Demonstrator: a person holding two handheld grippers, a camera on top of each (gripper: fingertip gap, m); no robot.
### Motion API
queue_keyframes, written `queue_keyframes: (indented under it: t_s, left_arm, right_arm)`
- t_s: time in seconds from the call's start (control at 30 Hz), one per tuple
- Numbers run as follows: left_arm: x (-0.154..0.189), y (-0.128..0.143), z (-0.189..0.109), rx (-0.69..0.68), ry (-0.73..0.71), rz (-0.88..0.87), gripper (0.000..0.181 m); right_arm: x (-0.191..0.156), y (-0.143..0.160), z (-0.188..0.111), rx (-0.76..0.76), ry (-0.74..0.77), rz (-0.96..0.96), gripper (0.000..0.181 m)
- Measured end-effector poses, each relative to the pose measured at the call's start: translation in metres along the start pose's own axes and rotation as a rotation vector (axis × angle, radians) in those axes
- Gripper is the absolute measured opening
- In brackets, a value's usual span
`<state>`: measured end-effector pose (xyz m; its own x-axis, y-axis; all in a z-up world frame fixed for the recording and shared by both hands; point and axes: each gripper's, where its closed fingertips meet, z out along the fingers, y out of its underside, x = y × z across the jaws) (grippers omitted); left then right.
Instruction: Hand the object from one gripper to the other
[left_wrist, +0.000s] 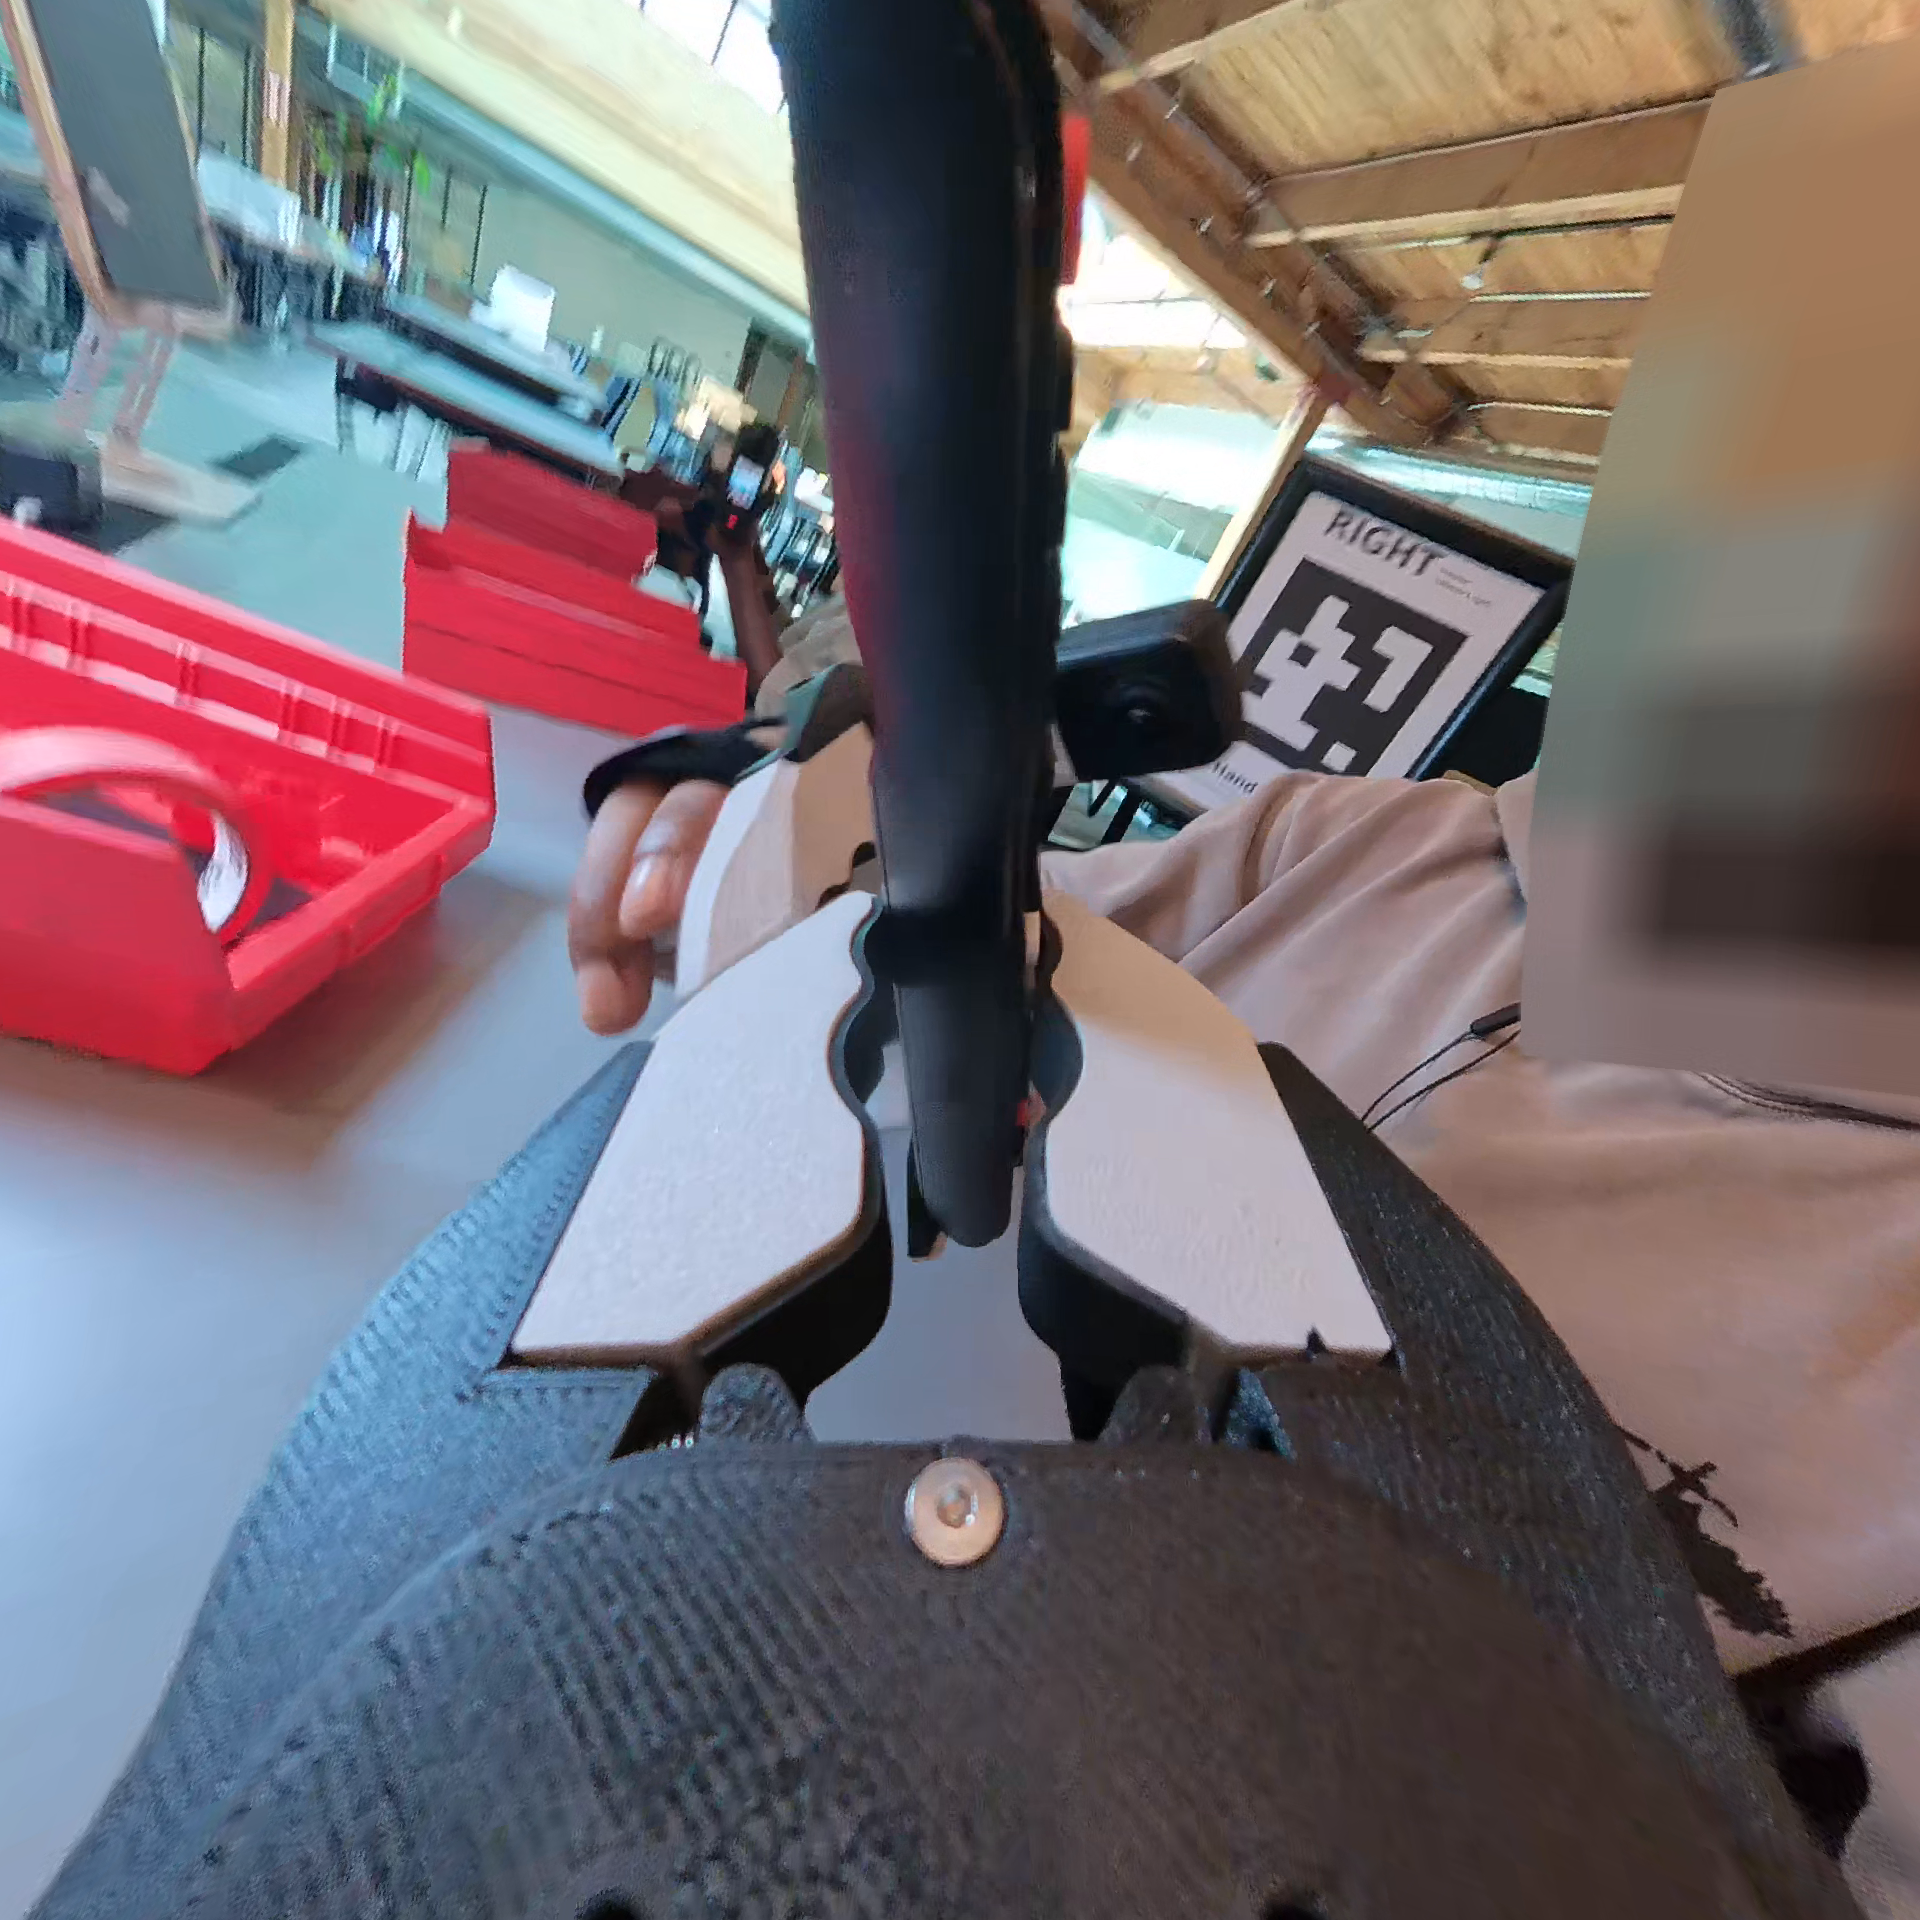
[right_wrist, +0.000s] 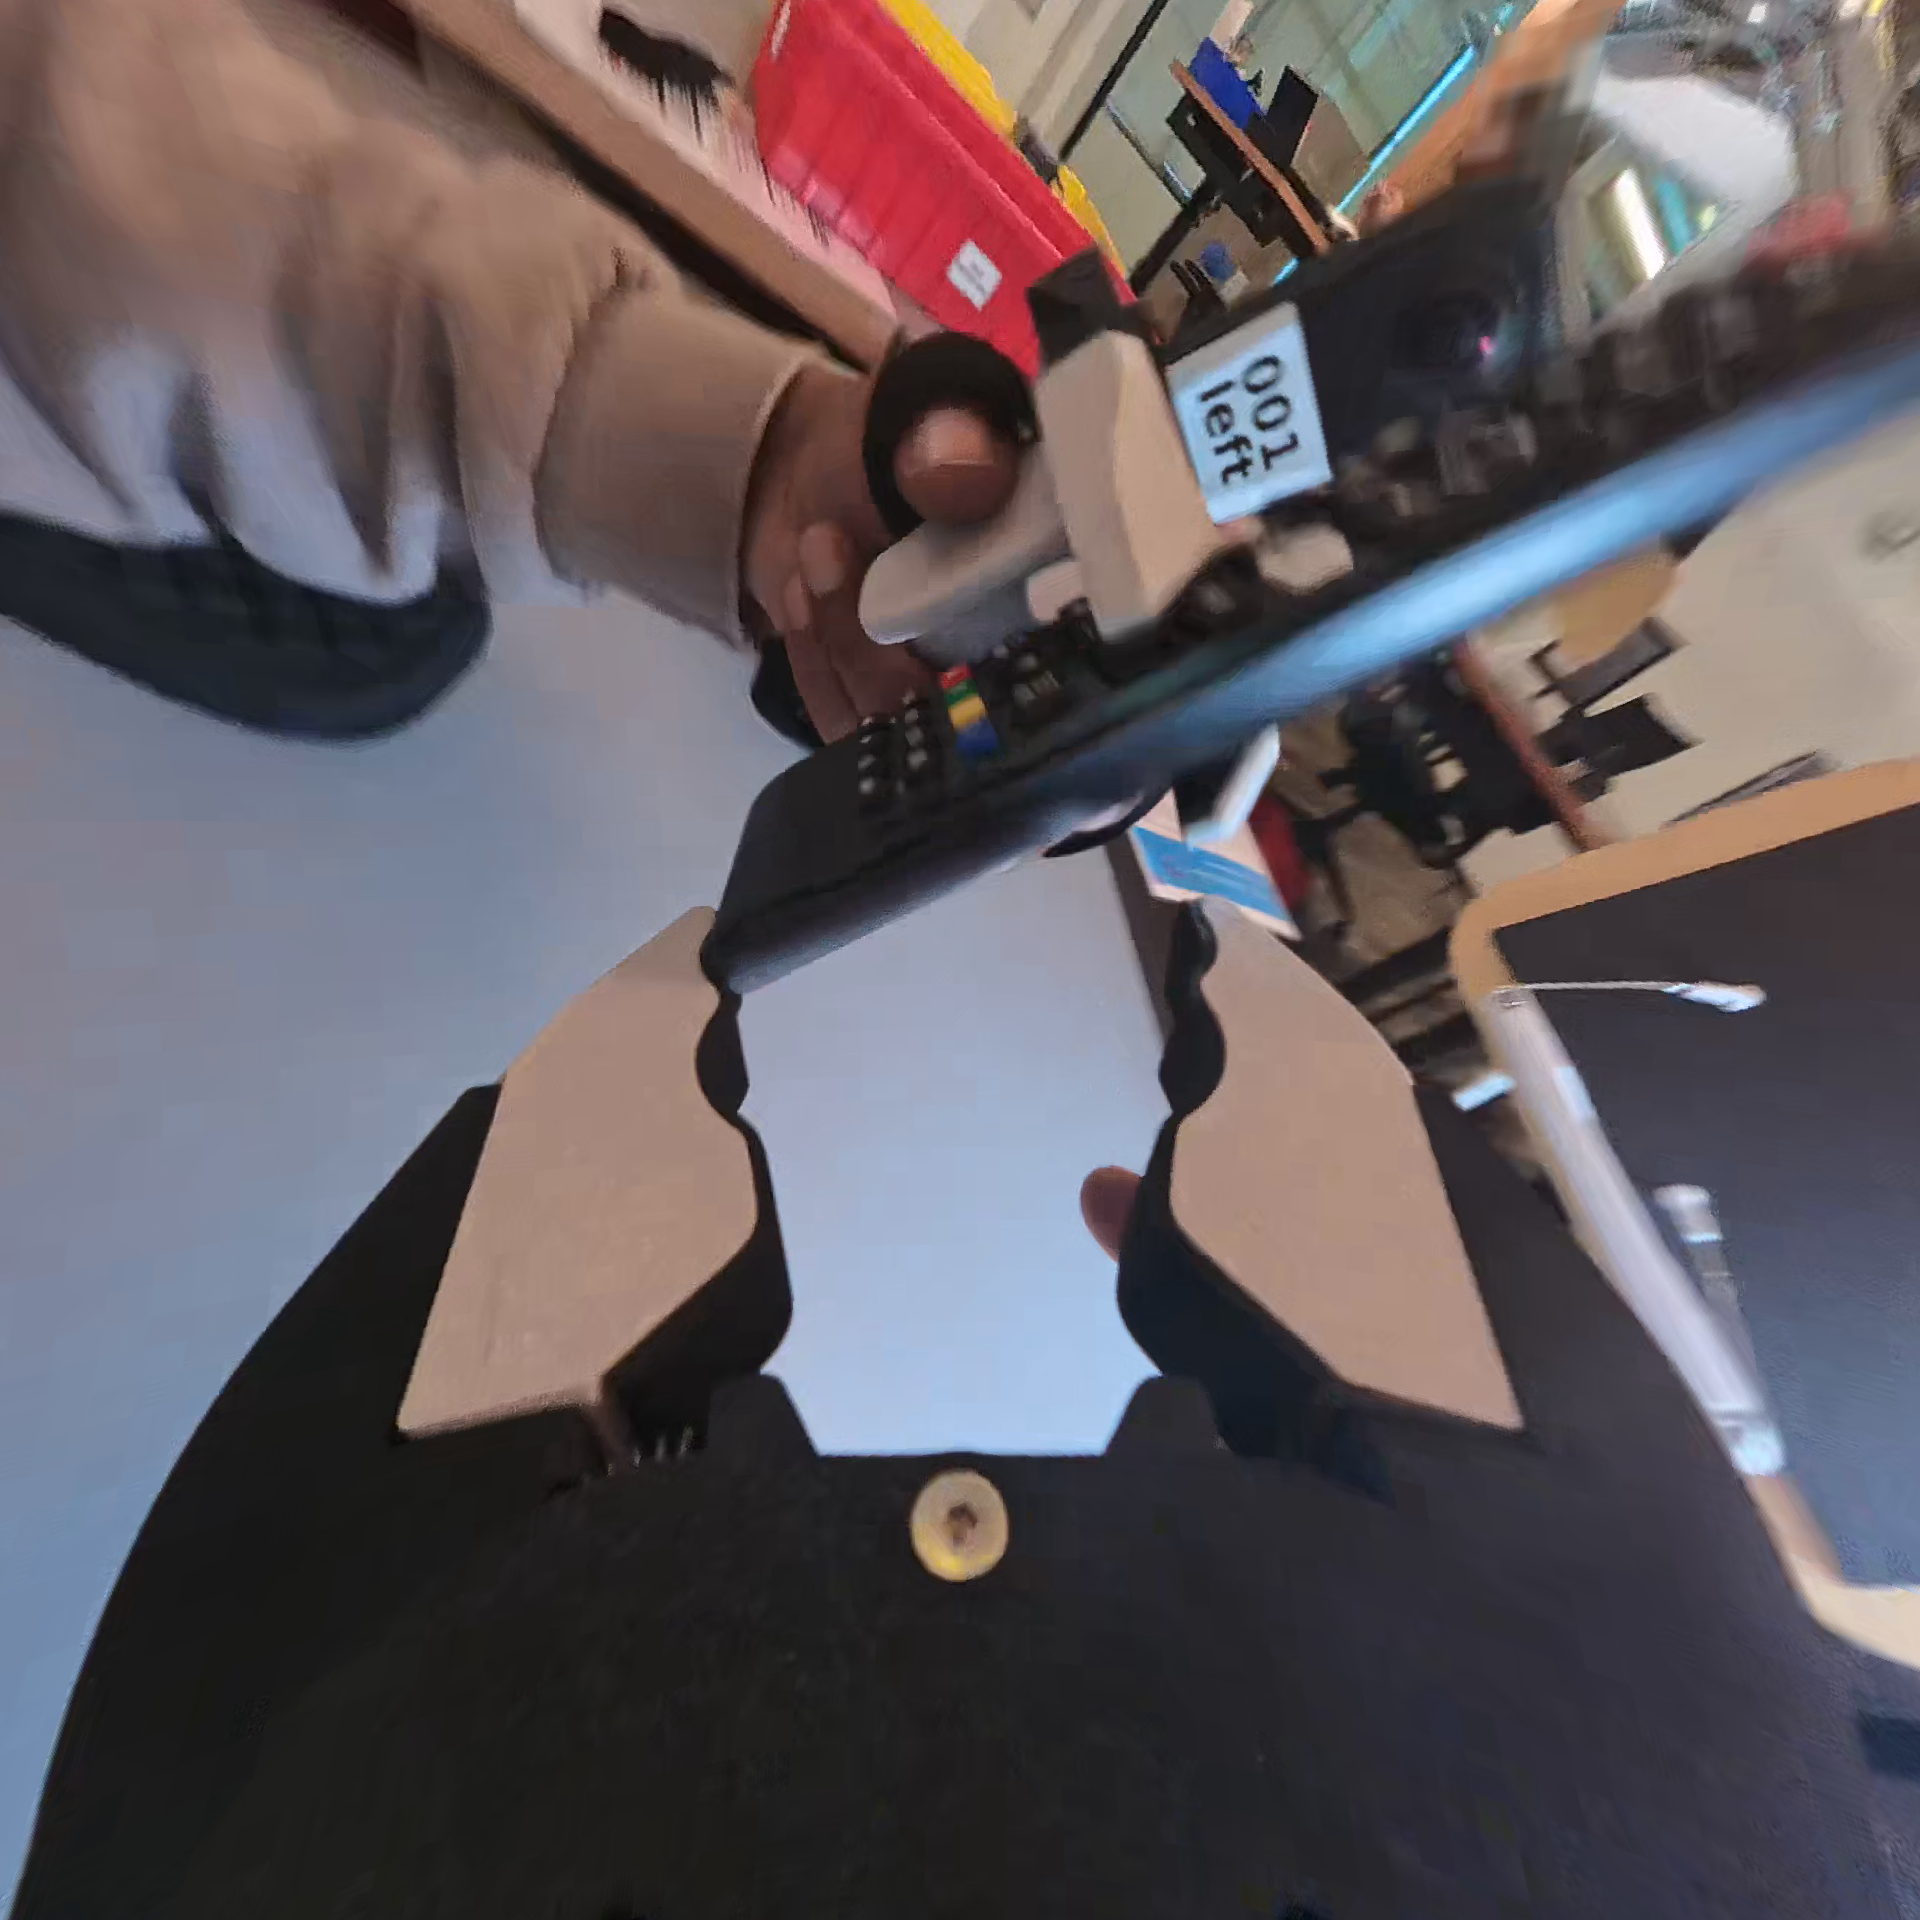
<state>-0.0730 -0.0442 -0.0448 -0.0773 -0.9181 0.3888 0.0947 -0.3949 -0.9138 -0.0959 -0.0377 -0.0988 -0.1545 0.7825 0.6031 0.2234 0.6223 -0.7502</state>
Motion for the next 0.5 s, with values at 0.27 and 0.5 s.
queue_keyframes:
  t_s: [0.27, 0.5]
  left_arm:
    - [0.007, -0.021, -0.003, 0.158, -0.093, 0.340, 0.024]
    - [-0.020, -0.037, -0.020, 0.178, -0.363, 0.381, 0.036]
  right_arm:
    - [0.010, -0.020, 0.001, 0.175, -0.051, 0.417, 0.037]
    - [0.069, 0.003, -0.020, -0.055, 0.488, -0.016, 0.023]
